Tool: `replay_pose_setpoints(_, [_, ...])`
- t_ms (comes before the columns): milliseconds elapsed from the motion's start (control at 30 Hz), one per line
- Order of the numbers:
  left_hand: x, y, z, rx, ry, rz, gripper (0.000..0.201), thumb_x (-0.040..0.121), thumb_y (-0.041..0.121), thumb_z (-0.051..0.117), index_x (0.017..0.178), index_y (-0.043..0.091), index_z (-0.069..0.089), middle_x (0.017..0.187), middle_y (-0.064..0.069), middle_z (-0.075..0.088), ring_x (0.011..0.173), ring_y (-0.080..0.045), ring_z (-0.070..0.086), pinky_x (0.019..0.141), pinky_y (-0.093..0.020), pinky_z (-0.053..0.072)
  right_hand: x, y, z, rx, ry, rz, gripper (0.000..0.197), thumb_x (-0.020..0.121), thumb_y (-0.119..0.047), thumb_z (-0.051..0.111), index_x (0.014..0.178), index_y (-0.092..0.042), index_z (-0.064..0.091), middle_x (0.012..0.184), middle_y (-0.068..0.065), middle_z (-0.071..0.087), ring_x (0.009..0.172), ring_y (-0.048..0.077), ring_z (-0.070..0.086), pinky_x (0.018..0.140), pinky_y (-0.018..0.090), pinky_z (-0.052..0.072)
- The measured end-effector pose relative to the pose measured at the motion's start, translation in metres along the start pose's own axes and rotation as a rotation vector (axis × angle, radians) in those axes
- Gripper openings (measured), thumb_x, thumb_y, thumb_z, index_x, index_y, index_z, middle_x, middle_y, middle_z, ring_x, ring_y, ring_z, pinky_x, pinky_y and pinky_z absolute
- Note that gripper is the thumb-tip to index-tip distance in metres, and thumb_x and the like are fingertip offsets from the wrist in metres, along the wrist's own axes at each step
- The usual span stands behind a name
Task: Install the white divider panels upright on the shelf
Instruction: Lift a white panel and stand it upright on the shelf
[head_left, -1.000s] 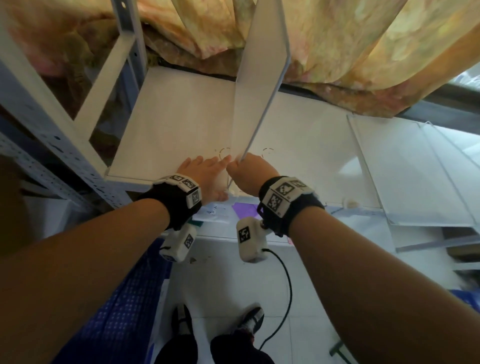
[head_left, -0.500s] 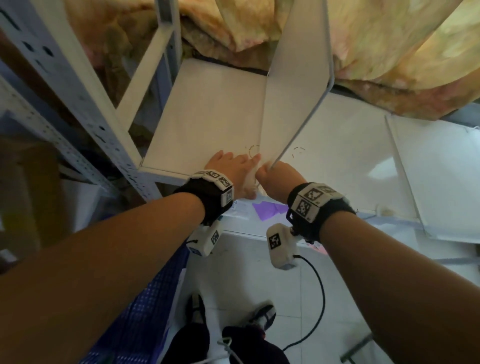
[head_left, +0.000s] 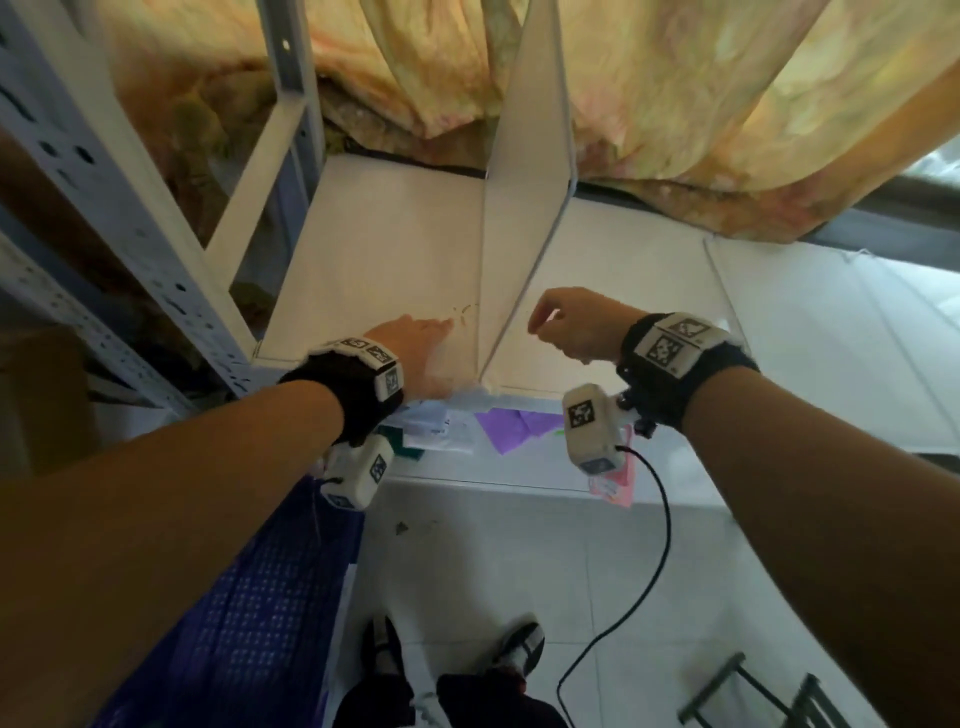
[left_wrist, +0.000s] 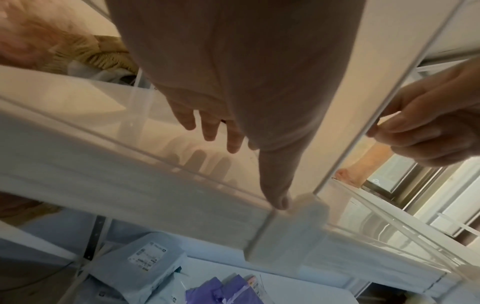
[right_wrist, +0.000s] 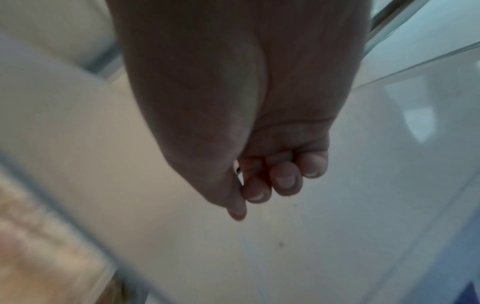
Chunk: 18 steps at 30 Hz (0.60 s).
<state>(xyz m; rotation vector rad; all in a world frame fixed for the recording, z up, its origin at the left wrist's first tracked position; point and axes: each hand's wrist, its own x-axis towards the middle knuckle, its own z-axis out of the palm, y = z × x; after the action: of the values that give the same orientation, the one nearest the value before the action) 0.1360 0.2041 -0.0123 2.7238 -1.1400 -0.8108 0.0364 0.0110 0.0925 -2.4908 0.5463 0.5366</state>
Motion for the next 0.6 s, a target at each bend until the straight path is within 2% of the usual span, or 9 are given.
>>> replay_pose_setpoints(33, [0.000, -0.002, 0.000, 0.004, -0.012, -0.013, 0.094, 0.083, 0.062, 0.060, 0.155, 0.026, 0.011, 0.161, -0.002, 0.018, 0.145, -0.027, 0.023, 0.118, -0.042, 0.020, -0.002, 0.008, -0.010, 0.050, 0.051, 0.025, 0.012, 0.093, -0.015, 0.052, 0.099, -0.016, 0.062, 0.076, 0.001, 0.056, 0.058, 0.015, 0.050, 0.049, 0.026, 0.045])
replay_pose_setpoints(100, [-0.003, 0.000, -0.002, -0.020, 0.001, -0.045, 0.082, 0.082, 0.060, 0.063, 0.148, 0.027, 0.028, 0.154, -0.003, 0.031, 0.137, -0.028, 0.036, 0.113, -0.045, 0.030, -0.007, 0.019, -0.023, 0.102, 0.093, 0.076, 0.012, 0.093, -0.013, 0.050, 0.098, -0.014, 0.061, 0.074, 0.005, 0.057, 0.056, 0.016, 0.050, 0.050, 0.027, 0.044])
replay_pose_setpoints(167, [-0.008, 0.010, -0.004, -0.028, 0.048, -0.050, 0.052, 0.083, 0.053, 0.064, 0.123, 0.024, 0.050, 0.130, -0.007, 0.050, 0.112, -0.029, 0.052, 0.096, -0.043, 0.044, -0.014, 0.029, -0.024, 0.121, 0.081, 0.123, 0.013, 0.094, -0.014, 0.049, 0.100, -0.013, 0.061, 0.075, 0.006, 0.059, 0.058, 0.017, 0.051, 0.052, 0.028, 0.045])
replay_pose_setpoints(200, [-0.012, 0.018, -0.005, -0.011, 0.038, -0.034, 0.036, 0.086, 0.046, 0.063, 0.108, 0.020, 0.053, 0.117, -0.007, 0.055, 0.098, -0.029, 0.055, 0.087, -0.039, 0.046, -0.018, 0.034, -0.022, 0.130, 0.065, 0.153, 0.013, 0.095, -0.014, 0.048, 0.100, -0.013, 0.061, 0.076, 0.005, 0.060, 0.059, 0.017, 0.052, 0.054, 0.028, 0.046])
replay_pose_setpoints(267, [-0.019, 0.037, -0.004, 0.038, -0.062, 0.016, 0.021, 0.091, 0.035, 0.057, 0.092, 0.014, 0.056, 0.095, -0.006, 0.058, 0.080, -0.027, 0.052, 0.072, -0.030, 0.041, -0.025, 0.050, -0.015, 0.162, 0.010, 0.208, 0.015, 0.095, -0.013, 0.047, 0.101, -0.012, 0.061, 0.077, 0.005, 0.062, 0.059, 0.017, 0.054, 0.055, 0.029, 0.047])
replay_pose_setpoints(333, [-0.022, 0.059, -0.001, 0.091, -0.163, 0.060, 0.023, 0.093, 0.034, 0.055, 0.086, 0.012, 0.059, 0.083, -0.007, 0.055, 0.073, -0.025, 0.049, 0.066, -0.028, 0.036, -0.033, 0.066, -0.006, 0.231, -0.053, 0.262, 0.015, 0.095, -0.011, 0.047, 0.102, -0.010, 0.061, 0.078, 0.006, 0.063, 0.060, 0.019, 0.055, 0.058, 0.032, 0.051])
replay_pose_setpoints(433, [-0.018, 0.088, 0.001, 0.124, -0.222, 0.113, 0.024, 0.093, 0.037, 0.054, 0.086, 0.014, 0.058, 0.085, -0.007, 0.056, 0.075, -0.024, 0.051, 0.067, -0.028, 0.037, -0.044, 0.089, 0.006, 0.308, -0.088, 0.323, 0.015, 0.096, -0.013, 0.050, 0.105, -0.009, 0.060, 0.083, 0.007, 0.067, 0.068, 0.023, 0.061, 0.077, 0.042, 0.058])
replay_pose_setpoints(533, [-0.009, 0.116, -0.002, 0.082, -0.238, 0.154, 0.024, 0.094, 0.036, 0.052, 0.091, 0.014, 0.061, 0.092, -0.006, 0.065, 0.080, -0.026, 0.061, 0.071, -0.031, 0.046, -0.057, 0.115, 0.005, 0.392, -0.065, 0.374, 0.018, 0.096, -0.013, 0.052, 0.110, -0.005, 0.060, 0.087, 0.008, 0.068, 0.070, 0.022, 0.063, 0.071, 0.036, 0.057])
replay_pose_setpoints(600, [-0.004, 0.137, -0.005, 0.002, -0.251, 0.152, 0.026, 0.094, 0.033, 0.051, 0.096, 0.010, 0.065, 0.096, -0.007, 0.071, 0.077, -0.026, 0.068, 0.072, -0.033, 0.053, -0.065, 0.134, 0.000, 0.462, -0.036, 0.398, 0.018, 0.096, -0.010, 0.052, 0.111, -0.002, 0.059, 0.088, 0.010, 0.068, 0.070, 0.023, 0.063, 0.075, 0.039, 0.056])
